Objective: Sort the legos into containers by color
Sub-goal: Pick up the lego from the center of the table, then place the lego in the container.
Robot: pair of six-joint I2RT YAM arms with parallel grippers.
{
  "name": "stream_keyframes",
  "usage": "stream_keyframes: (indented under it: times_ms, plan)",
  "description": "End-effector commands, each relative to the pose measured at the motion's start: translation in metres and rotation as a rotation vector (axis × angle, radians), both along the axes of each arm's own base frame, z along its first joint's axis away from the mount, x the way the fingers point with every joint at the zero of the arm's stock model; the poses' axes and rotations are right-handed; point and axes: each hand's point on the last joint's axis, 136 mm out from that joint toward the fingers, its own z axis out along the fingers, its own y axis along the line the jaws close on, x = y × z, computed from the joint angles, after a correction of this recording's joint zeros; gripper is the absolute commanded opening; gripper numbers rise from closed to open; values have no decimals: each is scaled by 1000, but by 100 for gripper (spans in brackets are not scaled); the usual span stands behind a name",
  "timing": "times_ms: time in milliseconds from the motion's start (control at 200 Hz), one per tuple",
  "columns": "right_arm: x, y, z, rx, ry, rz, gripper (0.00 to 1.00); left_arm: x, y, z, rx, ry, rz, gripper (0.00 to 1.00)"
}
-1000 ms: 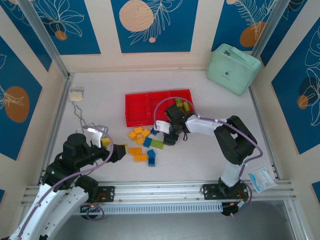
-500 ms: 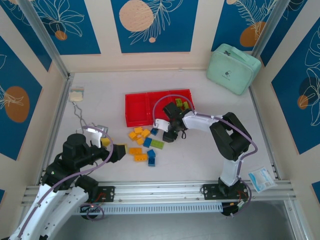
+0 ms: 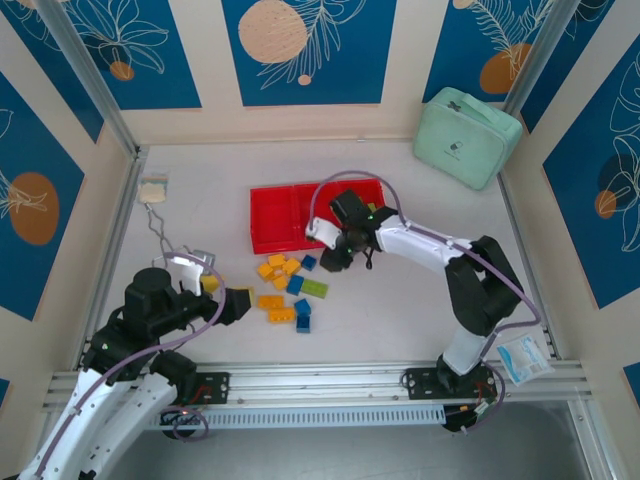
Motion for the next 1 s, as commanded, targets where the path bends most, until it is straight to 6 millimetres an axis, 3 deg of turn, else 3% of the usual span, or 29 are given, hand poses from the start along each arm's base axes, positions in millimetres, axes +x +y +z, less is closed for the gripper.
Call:
stream_keyframes:
  times_ms: [0, 80, 165, 410, 585, 655, 730, 840, 995]
  plan:
    - [23, 25, 56, 173, -38, -98, 12, -1, 0, -1, 0, -6, -2, 99]
    - [52, 28, 62, 163, -61, -214, 13, -1, -1, -2, 1, -3, -3, 99]
    - [87, 24, 52, 143, -48, -407, 15, -1, -1, -2, 2, -5, -3, 99]
    - [125, 38, 14, 141, 22, -561, 15, 0, 2, 0, 3, -14, 8, 99]
    - [127, 35, 2, 193, 68, -578, 23, 0, 1, -1, 2, -14, 6, 99]
    - [124, 34, -2, 198, 71, -575, 33, 0, 1, -1, 1, -12, 6, 99]
    - [120, 34, -4, 189, 74, -568, 50, 0, 0, -2, 2, -8, 3, 99]
    - [116, 34, 4, 164, 53, -549, 56, 0, 0, -2, 3, -5, 2, 99]
    - [109, 33, 32, 139, -28, -538, 65, 1, 1, -3, 8, -3, 8, 99]
